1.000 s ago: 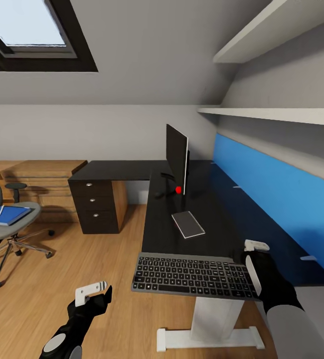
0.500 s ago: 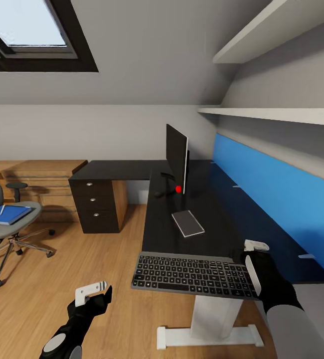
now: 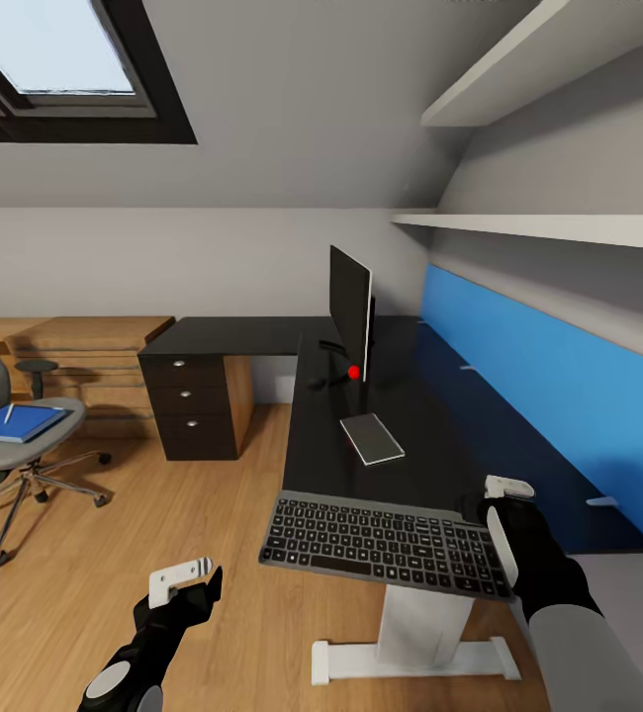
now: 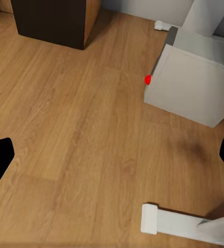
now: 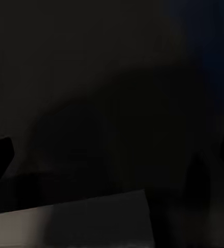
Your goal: In the bedroom, organize the workspace by keeping the computer under the desk, ensuring the monitor is on the desk, placing the keyboard on the desk next to the monitor, placing the mouse on the desk next to the keyboard, moving the folder from the swivel chair onto the desk next to the mouse, stacking the notebook on top of the folder with the pen on top of the notebook, and positioning the swivel chair next to the desk.
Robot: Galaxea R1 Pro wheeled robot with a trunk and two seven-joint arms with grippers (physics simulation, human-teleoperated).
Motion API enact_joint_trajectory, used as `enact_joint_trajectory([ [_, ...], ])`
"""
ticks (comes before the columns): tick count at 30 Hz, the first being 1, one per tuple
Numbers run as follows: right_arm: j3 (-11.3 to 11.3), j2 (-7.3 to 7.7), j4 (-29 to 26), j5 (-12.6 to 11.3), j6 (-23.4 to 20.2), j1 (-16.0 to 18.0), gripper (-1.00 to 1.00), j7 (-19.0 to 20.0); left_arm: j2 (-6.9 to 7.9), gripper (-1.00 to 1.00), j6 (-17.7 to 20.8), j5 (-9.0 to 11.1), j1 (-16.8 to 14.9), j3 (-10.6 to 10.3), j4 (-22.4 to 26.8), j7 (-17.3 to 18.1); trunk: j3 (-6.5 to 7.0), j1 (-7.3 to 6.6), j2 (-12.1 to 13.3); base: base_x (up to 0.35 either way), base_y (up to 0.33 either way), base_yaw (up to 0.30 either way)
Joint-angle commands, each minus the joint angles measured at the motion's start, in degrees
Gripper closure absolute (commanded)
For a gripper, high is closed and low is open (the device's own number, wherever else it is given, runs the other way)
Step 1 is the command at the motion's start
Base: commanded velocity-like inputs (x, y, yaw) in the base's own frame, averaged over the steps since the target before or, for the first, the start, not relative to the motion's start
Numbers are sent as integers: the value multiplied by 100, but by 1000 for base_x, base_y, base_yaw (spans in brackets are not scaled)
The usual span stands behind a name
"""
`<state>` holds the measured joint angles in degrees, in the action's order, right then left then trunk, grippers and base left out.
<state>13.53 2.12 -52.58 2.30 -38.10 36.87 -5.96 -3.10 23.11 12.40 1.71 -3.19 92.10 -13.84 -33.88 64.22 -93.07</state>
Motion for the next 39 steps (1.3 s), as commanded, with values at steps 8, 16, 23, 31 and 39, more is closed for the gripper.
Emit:
enact_joint_trajectory([
  [8, 1, -1, -7, 25, -31, 2, -100, -1, 2, -100, 18, 63, 4, -7, 9, -49, -5, 0, -3, -87, 0, 0],
  [16, 1, -1, -7, 25, -31, 0, -100, -1, 2, -100, 18, 61, 5, -6, 9, -49, -5, 0, -3, -9, 0, 0],
  [23, 1, -1, -7, 25, -31, 1, -100, -1, 2, -100, 18, 61, 5, -6, 9, -49, -5, 0, -3, 0, 0, 0],
  [31, 1, -1, -7, 25, -28, 1, -100, -1, 2, -100, 18, 61, 5, -6, 9, -49, -5, 0, -3, 0, 0, 0],
  [39, 2, -1, -7, 25, -23, 1, -100, 5, 2, -100, 18, 57, 5, -15, 9, -49, 13, -22, 37, 0, 0, 0],
])
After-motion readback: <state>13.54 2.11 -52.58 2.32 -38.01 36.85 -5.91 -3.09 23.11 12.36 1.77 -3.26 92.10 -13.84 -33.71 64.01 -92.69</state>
